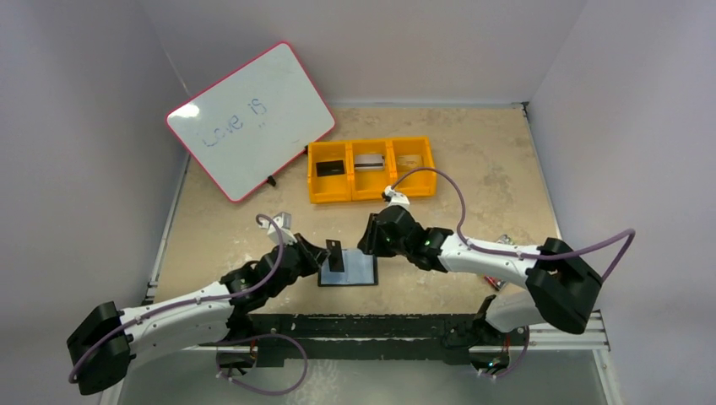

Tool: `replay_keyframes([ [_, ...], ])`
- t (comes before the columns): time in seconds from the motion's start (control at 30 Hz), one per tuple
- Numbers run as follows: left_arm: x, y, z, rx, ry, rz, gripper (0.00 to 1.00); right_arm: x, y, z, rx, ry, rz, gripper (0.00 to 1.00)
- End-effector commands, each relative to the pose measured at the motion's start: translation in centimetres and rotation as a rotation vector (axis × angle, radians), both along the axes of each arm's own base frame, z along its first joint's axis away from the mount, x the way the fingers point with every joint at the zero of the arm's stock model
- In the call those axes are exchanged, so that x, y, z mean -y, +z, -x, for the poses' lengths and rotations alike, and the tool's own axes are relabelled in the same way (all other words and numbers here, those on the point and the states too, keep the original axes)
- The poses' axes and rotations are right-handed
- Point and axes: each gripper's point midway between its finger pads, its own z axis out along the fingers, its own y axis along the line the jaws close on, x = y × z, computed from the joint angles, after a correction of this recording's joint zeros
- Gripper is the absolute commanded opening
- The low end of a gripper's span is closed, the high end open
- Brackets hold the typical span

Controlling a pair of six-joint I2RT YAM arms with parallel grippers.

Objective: Take the credit cards out of the card holder

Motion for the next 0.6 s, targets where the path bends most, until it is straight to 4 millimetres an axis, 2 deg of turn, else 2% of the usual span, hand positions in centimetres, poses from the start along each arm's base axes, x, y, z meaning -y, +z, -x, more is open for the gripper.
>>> replay_keyframes([
  [0.0,1.3,3.6,-0.6,0.078,-0.039,0.049,0.0,-1.1,1.4,0.4,0.005,0.053,-0.135,0.49],
  [0.1,1.5,4.9,-0.7,0.106,-0.049,0.071,0.0,-1.2,2.5,0.4,-0.007,0.07,-0.286,0.61],
  [0.27,2.0,7.0,-0.7,0.162,-0.069,0.12,0.0,-0.8,5.1,0.7,0.049,0.157,-0.514,0.65],
  [0.4,2.4,8.1,-0.7,0.19,-0.084,0.158,0.0,-0.8,6.0,0.9,0.088,0.183,-0.542,0.69],
  [0.57,3.4,9.3,-0.6,0.213,-0.119,0.206,0.0,-2.0,7.6,1.6,0.114,0.279,-0.608,0.73],
])
